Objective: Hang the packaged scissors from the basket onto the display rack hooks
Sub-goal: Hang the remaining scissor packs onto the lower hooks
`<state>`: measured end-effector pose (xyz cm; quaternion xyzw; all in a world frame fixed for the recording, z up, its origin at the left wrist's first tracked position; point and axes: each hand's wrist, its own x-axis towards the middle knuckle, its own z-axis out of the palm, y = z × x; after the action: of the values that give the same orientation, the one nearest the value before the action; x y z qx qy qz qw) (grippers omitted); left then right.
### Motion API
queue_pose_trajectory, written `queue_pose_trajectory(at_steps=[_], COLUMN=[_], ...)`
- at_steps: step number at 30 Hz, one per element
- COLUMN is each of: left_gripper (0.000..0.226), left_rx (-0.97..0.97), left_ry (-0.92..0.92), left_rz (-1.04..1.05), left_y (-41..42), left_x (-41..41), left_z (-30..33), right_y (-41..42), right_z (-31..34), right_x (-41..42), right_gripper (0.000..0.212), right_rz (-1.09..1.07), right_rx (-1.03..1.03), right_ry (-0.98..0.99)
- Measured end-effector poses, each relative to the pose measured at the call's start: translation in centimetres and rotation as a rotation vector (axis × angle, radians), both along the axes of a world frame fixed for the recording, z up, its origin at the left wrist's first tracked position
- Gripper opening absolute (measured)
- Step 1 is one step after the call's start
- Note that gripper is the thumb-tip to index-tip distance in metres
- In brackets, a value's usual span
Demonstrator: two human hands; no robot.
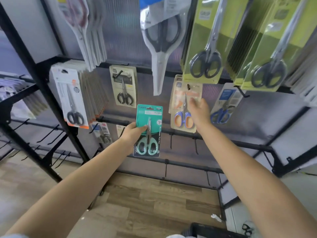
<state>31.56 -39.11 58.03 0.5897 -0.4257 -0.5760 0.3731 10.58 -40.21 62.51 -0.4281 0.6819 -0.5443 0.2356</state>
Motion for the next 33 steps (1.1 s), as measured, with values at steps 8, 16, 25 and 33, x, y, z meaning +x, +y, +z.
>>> queue_pose_trajectory(at_steps=[8, 16, 25, 33], left_gripper=[0.019, 0.02, 0.013, 0.029], left_rx=[0.001, 0.003, 0.033, 0.098], left_ry=[0.004, 0.007, 0.01, 0.052], left_rz=[0.074, 0.082, -0.015, -0.126], left_y=[0.5, 1.6, 4.1, 5.6], left_x=[0.6, 0.5, 2.5, 5.7], left_z=[0.3, 0.3, -1.0, -2.0], right_y=[-1.9, -2.0, 2.3, 5.8], right_z=[-0.7, -0.8, -1.4, -1.4], right_x=[-0.9, -1.4, 2.5, 10.0], right_gripper=[0.035, 0.038, 0.032, 0.03], right_rz=[0.019, -0.013, 0.048, 0.452], right_rx=[0.04, 0.092, 0.01, 0.225], right_ry=[0.142, 0.257, 0.396, 0.369])
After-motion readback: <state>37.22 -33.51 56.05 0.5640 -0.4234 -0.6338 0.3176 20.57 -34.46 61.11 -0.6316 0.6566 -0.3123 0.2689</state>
